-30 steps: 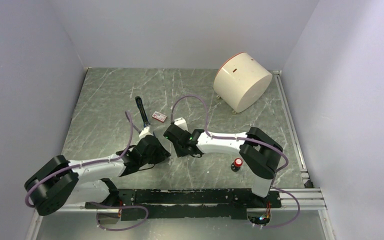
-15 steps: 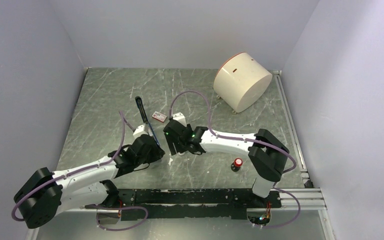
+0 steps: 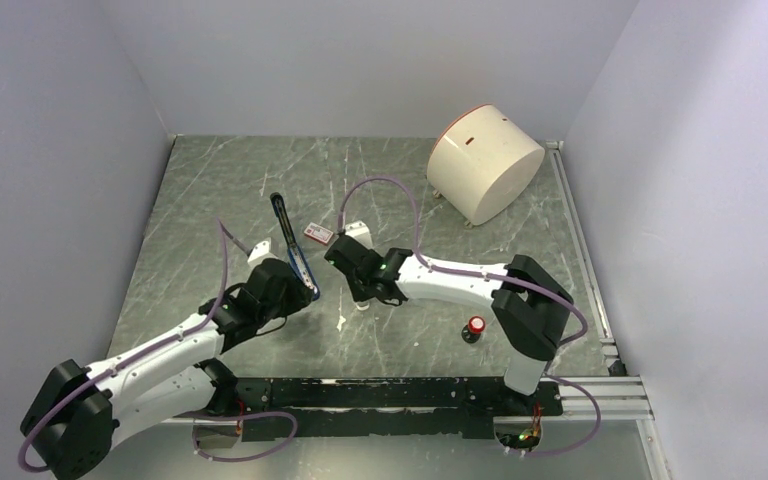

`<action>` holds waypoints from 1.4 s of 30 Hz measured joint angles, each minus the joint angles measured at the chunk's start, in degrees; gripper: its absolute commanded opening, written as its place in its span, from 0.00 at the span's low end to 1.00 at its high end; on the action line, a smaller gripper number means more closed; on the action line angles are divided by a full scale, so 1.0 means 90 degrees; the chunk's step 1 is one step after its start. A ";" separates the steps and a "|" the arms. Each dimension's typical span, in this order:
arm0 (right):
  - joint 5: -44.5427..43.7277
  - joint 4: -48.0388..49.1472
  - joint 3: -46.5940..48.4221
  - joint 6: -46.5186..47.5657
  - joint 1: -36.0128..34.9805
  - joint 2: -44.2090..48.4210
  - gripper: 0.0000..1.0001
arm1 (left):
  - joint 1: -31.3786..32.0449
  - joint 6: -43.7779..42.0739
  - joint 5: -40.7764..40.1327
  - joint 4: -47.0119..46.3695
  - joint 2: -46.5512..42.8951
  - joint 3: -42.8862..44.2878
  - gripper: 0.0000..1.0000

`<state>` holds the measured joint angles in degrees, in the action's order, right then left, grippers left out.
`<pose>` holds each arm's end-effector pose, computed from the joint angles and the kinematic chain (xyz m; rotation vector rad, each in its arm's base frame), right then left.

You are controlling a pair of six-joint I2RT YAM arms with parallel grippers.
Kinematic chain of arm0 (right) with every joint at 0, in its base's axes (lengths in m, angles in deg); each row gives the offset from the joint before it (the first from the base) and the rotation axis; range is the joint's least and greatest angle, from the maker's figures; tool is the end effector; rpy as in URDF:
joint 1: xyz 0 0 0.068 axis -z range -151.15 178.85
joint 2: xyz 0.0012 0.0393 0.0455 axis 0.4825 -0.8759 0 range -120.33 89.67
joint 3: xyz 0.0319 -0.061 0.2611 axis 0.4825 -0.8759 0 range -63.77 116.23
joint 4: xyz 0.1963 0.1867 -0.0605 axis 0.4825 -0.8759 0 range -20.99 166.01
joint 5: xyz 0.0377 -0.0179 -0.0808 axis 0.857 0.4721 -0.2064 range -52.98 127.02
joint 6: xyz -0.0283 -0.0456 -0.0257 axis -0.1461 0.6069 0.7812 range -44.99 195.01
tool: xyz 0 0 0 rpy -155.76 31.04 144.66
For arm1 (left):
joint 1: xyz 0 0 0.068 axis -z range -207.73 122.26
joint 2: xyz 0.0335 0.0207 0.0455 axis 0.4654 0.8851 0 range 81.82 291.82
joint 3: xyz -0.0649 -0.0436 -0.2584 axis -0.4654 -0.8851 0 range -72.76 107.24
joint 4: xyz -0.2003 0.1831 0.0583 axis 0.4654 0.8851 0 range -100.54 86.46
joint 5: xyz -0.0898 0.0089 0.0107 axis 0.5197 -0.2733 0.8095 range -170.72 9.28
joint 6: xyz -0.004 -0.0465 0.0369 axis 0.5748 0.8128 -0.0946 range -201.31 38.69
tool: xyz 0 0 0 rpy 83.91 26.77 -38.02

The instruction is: Load the staples into the stapler

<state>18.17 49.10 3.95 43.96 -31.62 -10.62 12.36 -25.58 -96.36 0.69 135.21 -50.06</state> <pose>0.1989 0.3223 0.1806 -0.5323 2.4797 0.2017 0.1656 -0.1241 0.1634 -0.4581 2.2883 -0.5567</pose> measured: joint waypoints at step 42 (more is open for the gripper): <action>0.0316 0.2023 0.3745 0.1991 0.0265 -0.2016 0.87 | -0.1481 0.0357 -0.1333 0.2465 -0.1761 0.0838 0.76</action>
<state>21.01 67.30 37.65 61.89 -29.24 -28.76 -0.97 -22.37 -108.36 22.87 119.36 -42.52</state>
